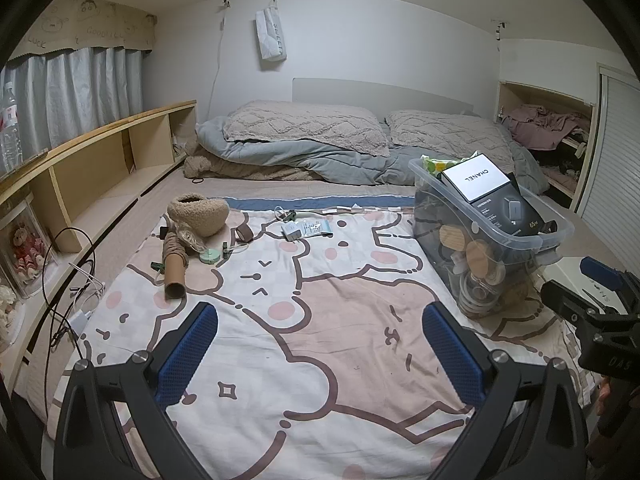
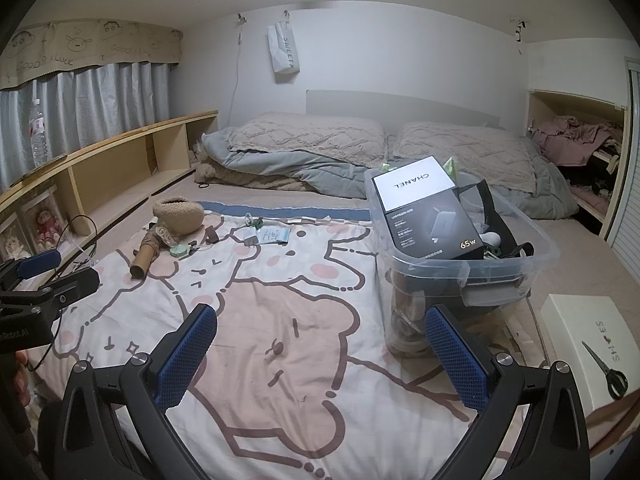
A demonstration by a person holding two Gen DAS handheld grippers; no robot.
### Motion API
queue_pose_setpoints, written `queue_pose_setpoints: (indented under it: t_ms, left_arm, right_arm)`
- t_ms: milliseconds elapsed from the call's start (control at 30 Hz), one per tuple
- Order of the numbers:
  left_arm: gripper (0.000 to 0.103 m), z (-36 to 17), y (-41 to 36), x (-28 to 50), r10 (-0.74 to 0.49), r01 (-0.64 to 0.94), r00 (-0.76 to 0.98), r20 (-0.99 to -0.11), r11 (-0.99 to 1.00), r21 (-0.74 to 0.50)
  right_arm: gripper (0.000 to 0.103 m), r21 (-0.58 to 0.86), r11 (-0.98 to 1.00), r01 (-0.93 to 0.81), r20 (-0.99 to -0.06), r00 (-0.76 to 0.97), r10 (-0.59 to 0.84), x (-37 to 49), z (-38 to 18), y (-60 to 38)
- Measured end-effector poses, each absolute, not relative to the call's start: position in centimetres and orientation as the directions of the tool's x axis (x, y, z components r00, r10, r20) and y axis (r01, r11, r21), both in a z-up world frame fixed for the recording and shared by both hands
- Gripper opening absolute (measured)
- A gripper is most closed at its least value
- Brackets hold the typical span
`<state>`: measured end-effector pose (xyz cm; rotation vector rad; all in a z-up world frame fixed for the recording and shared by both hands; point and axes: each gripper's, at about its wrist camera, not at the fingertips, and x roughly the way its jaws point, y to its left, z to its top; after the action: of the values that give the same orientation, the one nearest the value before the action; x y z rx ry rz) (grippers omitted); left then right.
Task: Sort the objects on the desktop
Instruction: 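Move both tools toward the scattered items on the bed sheet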
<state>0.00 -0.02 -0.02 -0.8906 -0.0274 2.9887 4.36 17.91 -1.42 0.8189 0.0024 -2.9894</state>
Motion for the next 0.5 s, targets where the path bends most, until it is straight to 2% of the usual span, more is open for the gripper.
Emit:
queue_pose_setpoints:
  t_ms: [500]
  left_arm:
    - [0.103, -1.7, 0.0, -1.0, 0.031, -0.014, -0.816, -0.577, -0.999, -0.033]
  right_arm:
    - [0.103, 0.019, -0.999, 0.051, -0.542, -0.838, -0.053, 3.1, -3.0, 17.5]
